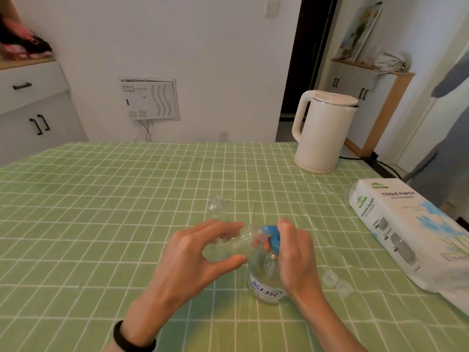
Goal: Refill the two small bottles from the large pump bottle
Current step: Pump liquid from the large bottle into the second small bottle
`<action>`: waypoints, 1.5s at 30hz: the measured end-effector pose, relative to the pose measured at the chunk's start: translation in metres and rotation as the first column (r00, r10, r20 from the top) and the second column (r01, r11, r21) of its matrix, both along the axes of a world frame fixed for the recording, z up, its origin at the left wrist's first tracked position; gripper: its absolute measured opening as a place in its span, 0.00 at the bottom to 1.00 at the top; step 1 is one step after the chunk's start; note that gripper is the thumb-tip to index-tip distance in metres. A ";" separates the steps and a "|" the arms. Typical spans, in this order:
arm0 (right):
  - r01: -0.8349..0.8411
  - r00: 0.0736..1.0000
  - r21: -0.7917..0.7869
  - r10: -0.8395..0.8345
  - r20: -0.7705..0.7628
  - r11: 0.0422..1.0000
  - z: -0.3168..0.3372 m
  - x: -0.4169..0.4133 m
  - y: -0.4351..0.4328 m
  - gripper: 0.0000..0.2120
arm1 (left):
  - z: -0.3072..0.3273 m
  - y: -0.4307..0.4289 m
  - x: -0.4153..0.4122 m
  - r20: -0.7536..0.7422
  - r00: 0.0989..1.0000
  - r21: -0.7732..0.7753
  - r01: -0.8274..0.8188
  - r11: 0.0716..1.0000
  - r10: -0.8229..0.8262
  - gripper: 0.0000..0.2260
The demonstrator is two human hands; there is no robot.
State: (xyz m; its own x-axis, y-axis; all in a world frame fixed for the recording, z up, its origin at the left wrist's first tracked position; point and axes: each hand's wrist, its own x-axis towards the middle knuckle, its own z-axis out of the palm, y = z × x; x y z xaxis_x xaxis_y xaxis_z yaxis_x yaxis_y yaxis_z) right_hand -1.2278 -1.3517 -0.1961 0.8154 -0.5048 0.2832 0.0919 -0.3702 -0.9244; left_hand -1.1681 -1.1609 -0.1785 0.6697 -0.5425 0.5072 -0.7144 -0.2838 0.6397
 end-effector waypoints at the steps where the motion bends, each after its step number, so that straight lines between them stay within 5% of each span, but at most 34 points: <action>1: -0.003 1.000 0.003 0.003 -0.006 1.000 0.000 0.000 0.000 0.26 | 0.003 0.003 0.002 0.027 1.000 0.043 0.007 0.999 -0.008 0.23; 13: 0.002 0.998 0.031 -0.001 -0.058 1.000 0.003 -0.002 0.002 0.30 | 0.022 0.008 0.008 0.062 0.998 0.207 0.017 0.978 -0.030 0.26; 32: 0.007 0.997 0.029 -0.005 -0.082 1.000 0.000 -0.001 0.004 0.42 | 0.017 0.008 0.013 0.013 0.998 0.166 0.056 0.985 -0.059 0.24; 40: 0.006 0.999 0.030 -0.005 -0.036 1.000 0.000 0.000 0.002 0.27 | 0.015 0.007 0.012 0.017 0.999 0.182 0.039 0.982 -0.043 0.24; 45: 0.027 0.998 0.015 -0.026 -0.049 1.000 -0.003 -0.001 0.003 0.37 | 0.017 0.006 0.010 0.020 0.999 0.150 0.029 0.988 -0.032 0.24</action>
